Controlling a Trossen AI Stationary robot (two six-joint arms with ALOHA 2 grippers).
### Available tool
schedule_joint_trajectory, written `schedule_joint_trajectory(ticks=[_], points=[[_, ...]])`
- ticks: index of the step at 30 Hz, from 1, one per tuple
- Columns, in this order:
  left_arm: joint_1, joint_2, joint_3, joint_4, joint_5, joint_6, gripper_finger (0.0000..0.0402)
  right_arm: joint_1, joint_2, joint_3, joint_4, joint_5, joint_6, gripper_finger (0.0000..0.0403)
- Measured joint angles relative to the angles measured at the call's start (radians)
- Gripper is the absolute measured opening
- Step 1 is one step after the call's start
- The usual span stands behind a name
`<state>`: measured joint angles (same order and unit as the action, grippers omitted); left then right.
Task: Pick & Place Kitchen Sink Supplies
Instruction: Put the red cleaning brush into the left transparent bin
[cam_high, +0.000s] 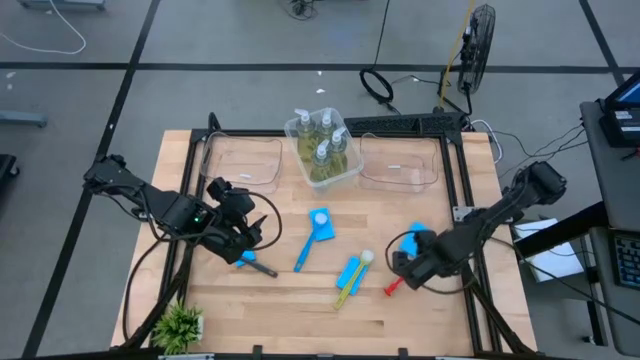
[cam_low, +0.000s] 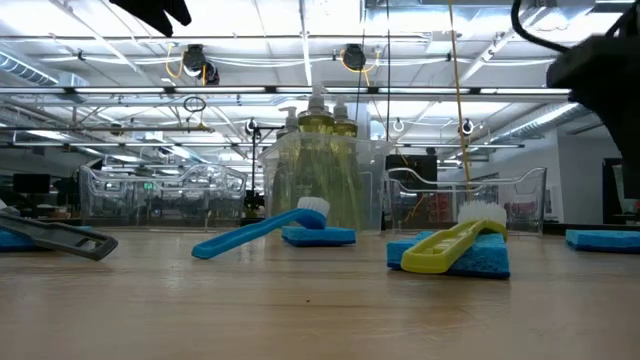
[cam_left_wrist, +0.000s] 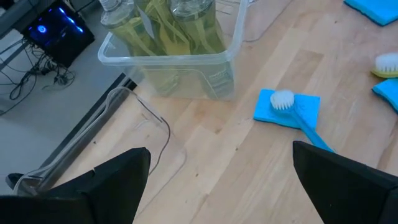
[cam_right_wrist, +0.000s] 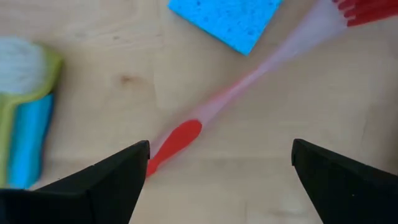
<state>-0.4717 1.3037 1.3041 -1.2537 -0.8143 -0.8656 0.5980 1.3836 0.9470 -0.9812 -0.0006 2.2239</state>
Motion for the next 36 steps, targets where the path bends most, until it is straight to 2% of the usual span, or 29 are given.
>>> schedule_joint_trajectory(ticks=[9,18,24,31,36], points=[[0.0,0.0,0.0,0.0,0.0,0.02,0.0392,-0.002,0.163,-0.001,0.038,0.027,0.018,0.038],[-0.001,0.0,0.0,0.001,0.002,0.01,0.0392,-0.023,0.261,-0.001,0.117,0.027,-0.013,0.038],[-0.001,0.0,0.0,0.001,0.004,0.005,0.0392,-0.029,0.292,0.002,0.162,0.027,-0.006,0.038],[-0.002,0.0,0.0,0.002,0.006,0.001,0.0392,-0.028,0.29,0.001,0.175,0.015,0.083,0.0379],[-0.002,0.0,0.0,0.001,0.005,0.002,0.0392,-0.029,0.29,0.0,0.195,-0.021,0.124,0.0351]])
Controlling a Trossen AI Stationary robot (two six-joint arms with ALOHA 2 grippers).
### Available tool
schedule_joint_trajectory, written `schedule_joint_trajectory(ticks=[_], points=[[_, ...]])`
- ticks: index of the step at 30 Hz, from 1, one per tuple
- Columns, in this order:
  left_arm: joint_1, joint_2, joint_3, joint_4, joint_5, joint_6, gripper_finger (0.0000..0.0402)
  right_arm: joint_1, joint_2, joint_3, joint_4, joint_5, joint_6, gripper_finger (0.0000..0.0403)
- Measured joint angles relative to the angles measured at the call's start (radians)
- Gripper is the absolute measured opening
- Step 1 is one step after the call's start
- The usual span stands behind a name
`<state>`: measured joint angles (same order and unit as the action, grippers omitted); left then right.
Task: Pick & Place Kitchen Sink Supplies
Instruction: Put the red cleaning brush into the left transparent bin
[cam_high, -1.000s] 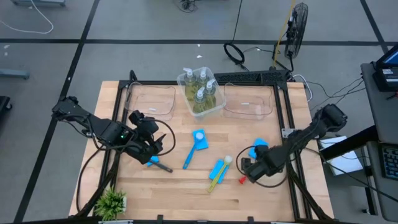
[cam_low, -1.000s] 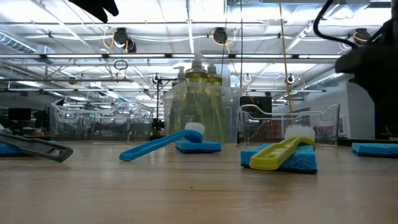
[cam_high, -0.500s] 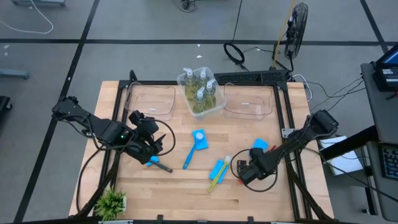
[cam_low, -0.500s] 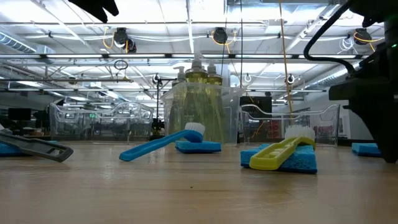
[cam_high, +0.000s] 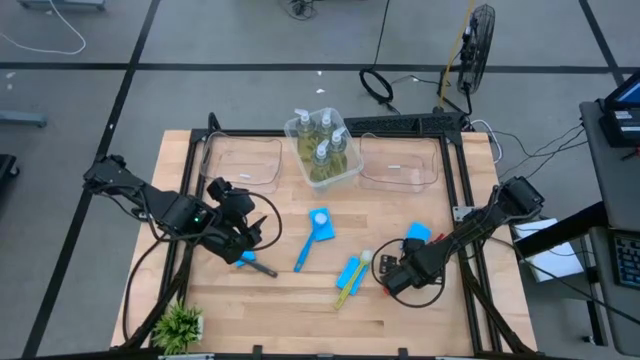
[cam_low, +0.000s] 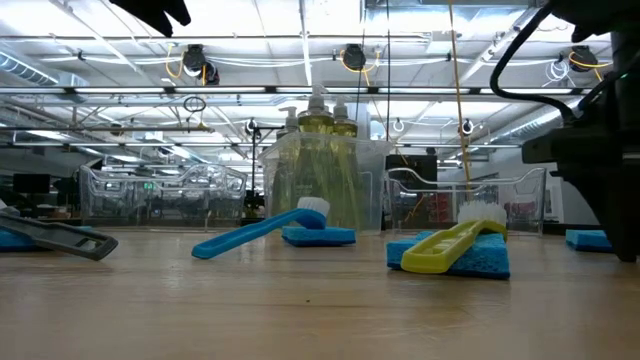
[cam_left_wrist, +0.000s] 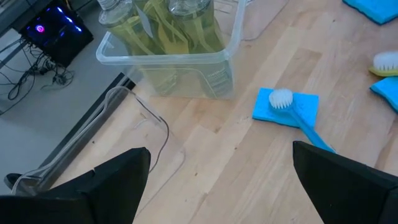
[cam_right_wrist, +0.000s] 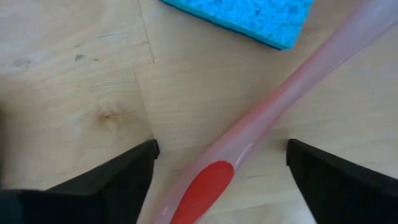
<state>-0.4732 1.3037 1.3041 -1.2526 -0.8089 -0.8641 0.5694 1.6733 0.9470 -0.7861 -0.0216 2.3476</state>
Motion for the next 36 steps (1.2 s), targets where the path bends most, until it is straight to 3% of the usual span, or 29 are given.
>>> schedule_joint_trajectory(ticks=[13,19,29,36], points=[[0.001,0.0,0.0,0.0,-0.001,0.024,0.0392,0.0,0.002,0.0,0.05,0.014,0.004,0.016],[0.001,0.0,0.0,0.0,-0.001,0.024,0.0392,0.0,0.002,0.0,0.058,0.014,-0.006,0.0092],[0.001,0.0,0.0,0.0,-0.002,0.024,0.0392,0.005,-0.11,-0.001,0.067,0.054,-0.042,0.0069],[0.001,0.0,0.0,0.0,-0.004,0.024,0.0392,0.009,-0.226,-0.003,-0.013,0.257,-0.06,0.0066]])
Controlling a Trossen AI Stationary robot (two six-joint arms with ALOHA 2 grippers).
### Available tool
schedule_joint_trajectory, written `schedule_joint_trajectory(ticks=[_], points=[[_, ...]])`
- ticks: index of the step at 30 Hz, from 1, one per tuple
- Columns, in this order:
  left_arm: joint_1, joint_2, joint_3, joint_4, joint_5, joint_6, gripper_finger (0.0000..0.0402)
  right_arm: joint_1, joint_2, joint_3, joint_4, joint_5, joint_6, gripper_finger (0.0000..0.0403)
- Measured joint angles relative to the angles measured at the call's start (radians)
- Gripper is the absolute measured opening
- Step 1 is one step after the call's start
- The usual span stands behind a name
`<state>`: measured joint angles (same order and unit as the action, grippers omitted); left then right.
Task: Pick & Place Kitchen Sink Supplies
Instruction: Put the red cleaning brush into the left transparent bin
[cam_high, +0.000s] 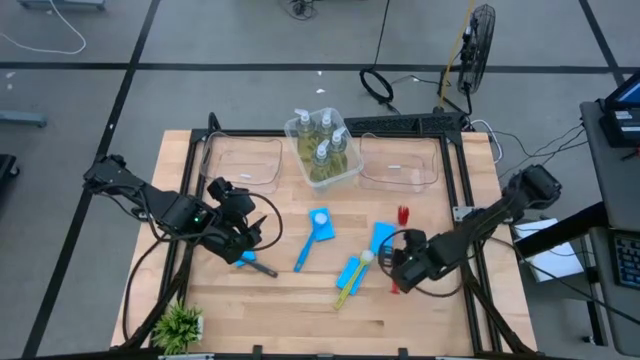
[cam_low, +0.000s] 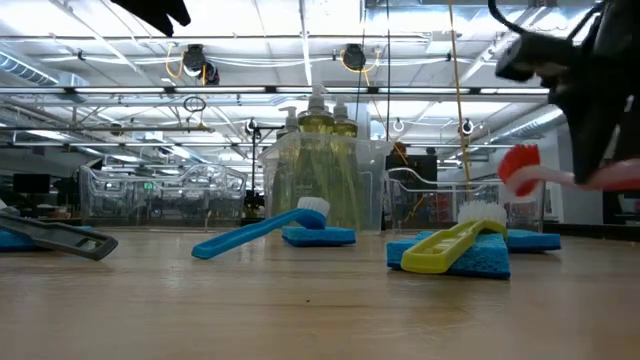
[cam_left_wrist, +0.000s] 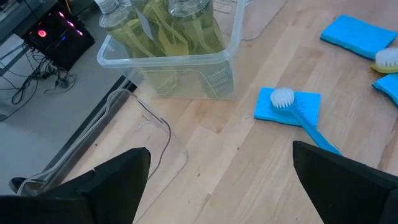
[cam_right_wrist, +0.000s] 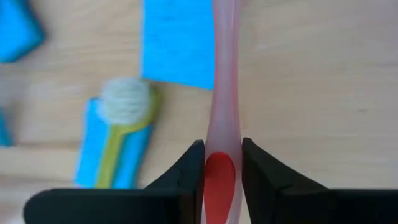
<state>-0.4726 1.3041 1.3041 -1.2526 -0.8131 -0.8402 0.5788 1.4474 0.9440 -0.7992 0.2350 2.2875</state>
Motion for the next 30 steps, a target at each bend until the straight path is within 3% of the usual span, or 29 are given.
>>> schedule_joint_trajectory(ticks=[7,14,20,22,30], points=[[0.012,0.0,0.0,0.022,0.0,0.0,0.0392,-0.015,-0.112,0.0,0.085,0.262,-0.222,0.0065],[0.045,0.0,0.0,0.17,0.004,0.051,0.0392,-0.069,-0.201,0.001,0.431,0.442,-0.847,0.0064],[0.071,0.0,0.0,0.404,0.077,0.182,0.0392,-0.139,-0.218,0.002,0.805,0.438,-1.361,0.0064],[0.077,0.0,0.0,0.493,0.116,0.232,0.0392,-0.166,-0.217,0.002,0.904,0.392,-1.484,0.0064],[0.103,0.0,0.0,0.808,0.188,0.35,0.0392,-0.259,-0.217,0.002,1.117,0.254,-1.74,0.0064]])
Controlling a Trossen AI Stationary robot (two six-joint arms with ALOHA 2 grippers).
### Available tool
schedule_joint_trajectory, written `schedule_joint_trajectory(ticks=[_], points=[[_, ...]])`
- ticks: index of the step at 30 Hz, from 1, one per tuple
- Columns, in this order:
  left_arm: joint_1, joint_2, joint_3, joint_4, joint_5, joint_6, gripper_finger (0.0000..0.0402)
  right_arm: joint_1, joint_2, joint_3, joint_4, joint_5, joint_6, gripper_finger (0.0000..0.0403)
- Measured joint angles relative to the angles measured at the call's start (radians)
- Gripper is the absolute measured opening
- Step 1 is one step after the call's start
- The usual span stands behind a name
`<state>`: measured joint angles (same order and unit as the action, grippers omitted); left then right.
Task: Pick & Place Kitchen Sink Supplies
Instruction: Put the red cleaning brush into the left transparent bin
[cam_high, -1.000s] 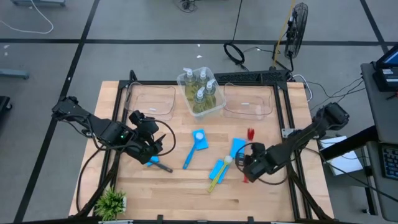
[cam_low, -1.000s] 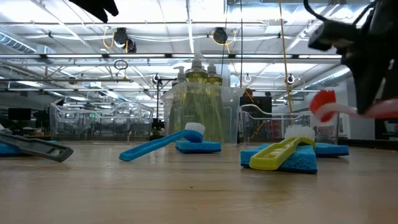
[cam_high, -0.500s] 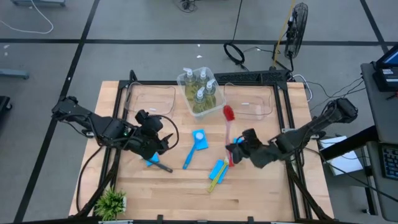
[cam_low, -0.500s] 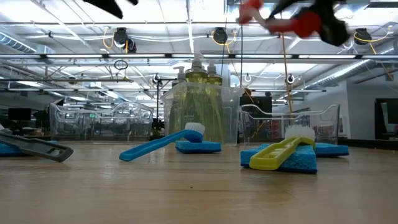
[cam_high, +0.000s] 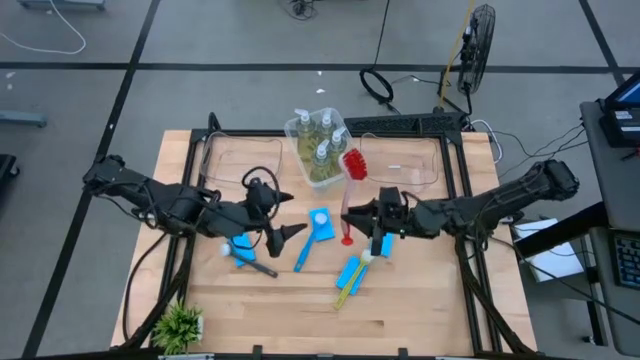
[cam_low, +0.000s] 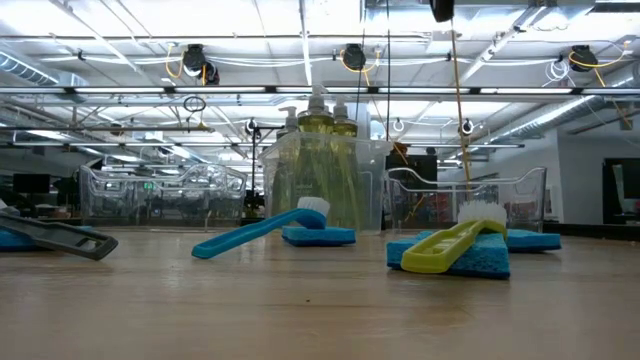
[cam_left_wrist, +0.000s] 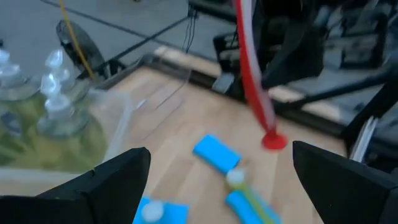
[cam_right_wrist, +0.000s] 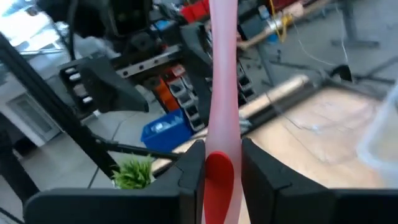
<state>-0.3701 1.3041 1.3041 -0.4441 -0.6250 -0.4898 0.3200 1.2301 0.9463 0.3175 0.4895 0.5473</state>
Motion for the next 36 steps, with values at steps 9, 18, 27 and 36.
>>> schedule_joint_trajectory(ticks=[9,18,27,36], points=[[0.057,0.031,0.001,0.202,0.006,0.024,0.0392,-0.046,0.033,0.0,0.064,-0.207,-0.072,0.0064],[0.115,0.164,0.001,0.386,0.061,0.024,0.0392,-0.063,0.078,0.0,0.125,-0.293,-0.062,0.0063],[0.146,0.218,0.001,0.454,0.09,0.003,0.0392,-0.058,0.078,0.0,0.114,-0.308,-0.052,0.0063],[0.145,0.215,0.001,0.448,0.087,-0.002,0.0373,-0.058,0.078,0.0,0.111,-0.334,-0.043,0.0063]])
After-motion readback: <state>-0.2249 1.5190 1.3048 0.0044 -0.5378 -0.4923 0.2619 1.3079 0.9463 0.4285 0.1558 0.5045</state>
